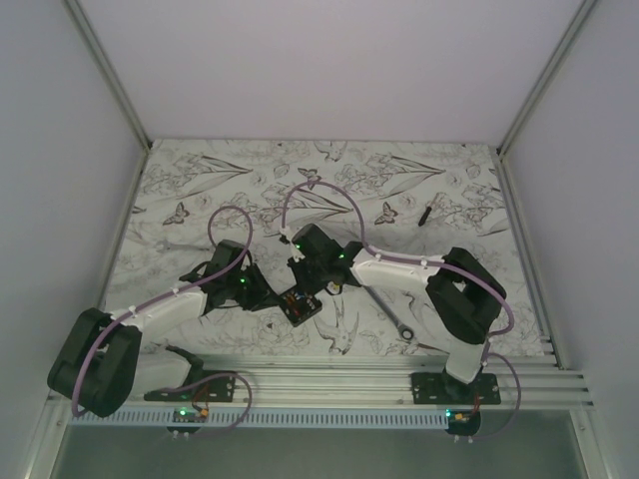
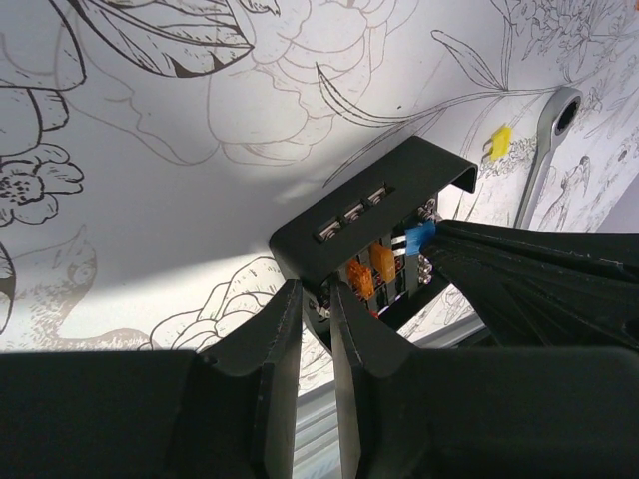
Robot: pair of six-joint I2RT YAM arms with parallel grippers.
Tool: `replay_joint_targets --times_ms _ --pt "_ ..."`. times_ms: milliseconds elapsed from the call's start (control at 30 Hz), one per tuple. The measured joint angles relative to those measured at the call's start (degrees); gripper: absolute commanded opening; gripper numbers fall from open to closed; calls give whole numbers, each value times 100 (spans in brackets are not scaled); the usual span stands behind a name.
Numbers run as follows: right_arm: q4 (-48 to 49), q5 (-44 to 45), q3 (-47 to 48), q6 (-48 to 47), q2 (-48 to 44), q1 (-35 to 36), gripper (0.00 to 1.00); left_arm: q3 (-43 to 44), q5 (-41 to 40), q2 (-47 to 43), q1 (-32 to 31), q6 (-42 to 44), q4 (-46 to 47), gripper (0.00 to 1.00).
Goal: Snap on the fuse box
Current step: Install the fuse at the fuse box base.
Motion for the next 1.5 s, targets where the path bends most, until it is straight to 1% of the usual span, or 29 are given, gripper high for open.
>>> replay_joint_targets --times_ms 300,500,700,967,1500 --pt "-9 11 98 -39 -66 103 15 0 -28 0 -4 -70 -2 20" --pt "-7 -31 149 -31 -74 190 15 0 -31 0 -37 -125 13 20" --pt "-85 164 188 -31 -74 227 18 0 -31 0 -37 -129 13 20" --pt "-221 422 240 -35 -74 339 18 0 -28 0 -37 -146 15 20" --pt "-190 481 254 -31 35 339 18 0 -31 0 -37 -149 17 20"
